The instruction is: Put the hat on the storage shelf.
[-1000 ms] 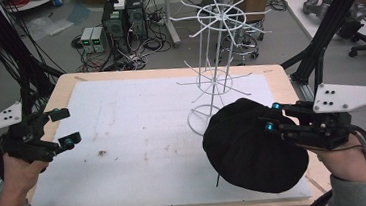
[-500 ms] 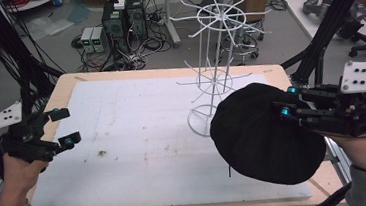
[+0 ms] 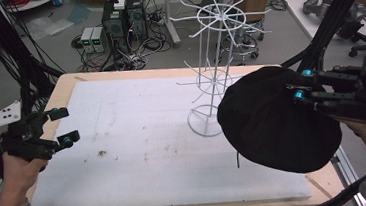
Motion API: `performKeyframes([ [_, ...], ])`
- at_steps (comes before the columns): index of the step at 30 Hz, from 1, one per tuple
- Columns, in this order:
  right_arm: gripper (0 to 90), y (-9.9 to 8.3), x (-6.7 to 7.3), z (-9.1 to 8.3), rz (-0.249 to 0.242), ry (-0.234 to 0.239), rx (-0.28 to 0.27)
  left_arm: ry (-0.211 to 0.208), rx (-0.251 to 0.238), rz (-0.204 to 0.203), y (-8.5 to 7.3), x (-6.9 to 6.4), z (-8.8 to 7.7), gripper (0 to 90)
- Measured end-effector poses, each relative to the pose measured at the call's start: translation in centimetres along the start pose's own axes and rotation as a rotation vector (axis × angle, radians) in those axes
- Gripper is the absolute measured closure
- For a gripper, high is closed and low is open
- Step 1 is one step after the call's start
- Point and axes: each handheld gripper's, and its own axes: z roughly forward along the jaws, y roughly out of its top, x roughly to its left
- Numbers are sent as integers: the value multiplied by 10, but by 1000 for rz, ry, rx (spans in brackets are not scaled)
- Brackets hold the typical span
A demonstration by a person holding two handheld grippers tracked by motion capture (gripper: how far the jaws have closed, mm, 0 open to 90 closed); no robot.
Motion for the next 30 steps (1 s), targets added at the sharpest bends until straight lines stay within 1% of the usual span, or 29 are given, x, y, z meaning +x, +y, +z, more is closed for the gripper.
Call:
performKeyframes([
  [6,699,16,-6,-9,-3,-25,-13,1,-4,-8,0,3,-1,17],
  [7,699,19,-8,-10,-10,-30,-15,1,-2,-8,0,3,-2,18],
  [12,698,31,-10,-16,-6,-54,-9,4,-15,-15,0,6,-5,17],
  [17,699,44,-14,-23,1,-65,-14,5,-20,-18,0,7,-6,18],
  [22,698,57,-17,-29,1,-77,-12,9,-15,-17,0,8,-6,17],
  [26,698,67,-20,-35,11,-88,-10,11,-13,-15,0,9,-7,17],
  [30,698,76,-24,-41,12,-101,-15,20,-23,-22,0,11,-10,17],
])
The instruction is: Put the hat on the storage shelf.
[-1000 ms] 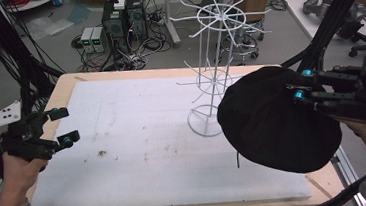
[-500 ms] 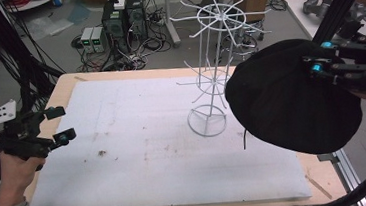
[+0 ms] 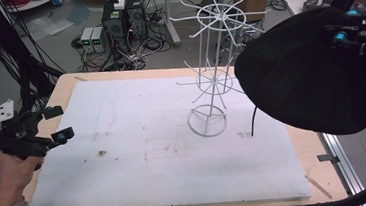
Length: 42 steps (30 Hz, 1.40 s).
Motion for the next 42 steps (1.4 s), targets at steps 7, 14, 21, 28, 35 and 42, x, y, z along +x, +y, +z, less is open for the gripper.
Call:
performKeyframes([
  [7,698,15,-8,-9,3,-38,12,24,-21,2,1,2,-7,17],
  [14,698,27,-17,-16,0,-72,15,20,-7,-1,-1,2,-6,18],
  [21,698,37,-26,-21,21,-114,25,31,-5,-8,-3,5,-9,18],
  [28,697,50,-35,-12,8,-145,23,37,-10,-3,-2,6,-12,17],
  [35,698,50,-47,4,26,-181,22,42,-6,-16,-4,9,-12,18],
  [42,697,44,-52,15,82,-244,12,41,3,-27,-7,11,-8,17],
])
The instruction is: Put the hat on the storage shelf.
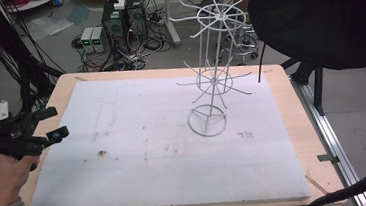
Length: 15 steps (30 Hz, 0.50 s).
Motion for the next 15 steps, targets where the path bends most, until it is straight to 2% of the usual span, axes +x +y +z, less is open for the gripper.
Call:
performKeyframes([
  [2,696,-2,0,3,9,-4,-2,-4,2,1,0,0,0,17],
  [9,695,-9,4,17,-4,8,26,-9,-4,8,1,-3,0,18],
  [15,693,-16,2,20,15,12,14,-7,-7,11,2,-3,-2,17],
])
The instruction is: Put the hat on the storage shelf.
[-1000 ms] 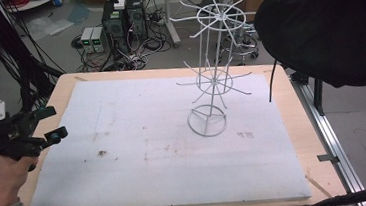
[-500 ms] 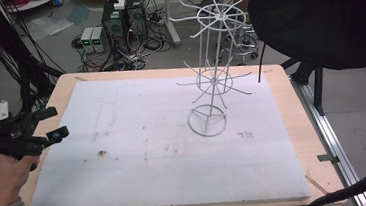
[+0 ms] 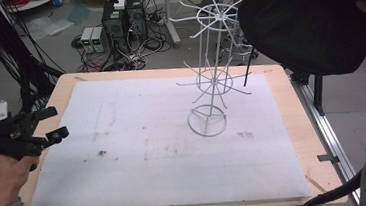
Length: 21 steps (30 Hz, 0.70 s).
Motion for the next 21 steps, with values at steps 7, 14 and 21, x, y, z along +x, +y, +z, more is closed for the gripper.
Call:
performKeyframes([
  [7,686,-10,-1,1,14,0,-7,0,1,-3,0,0,1,17],
  [14,684,-23,-1,7,29,23,5,-5,5,6,0,-3,2,17],
  [21,684,-39,0,12,42,58,8,-7,7,7,0,-4,3,18],
])
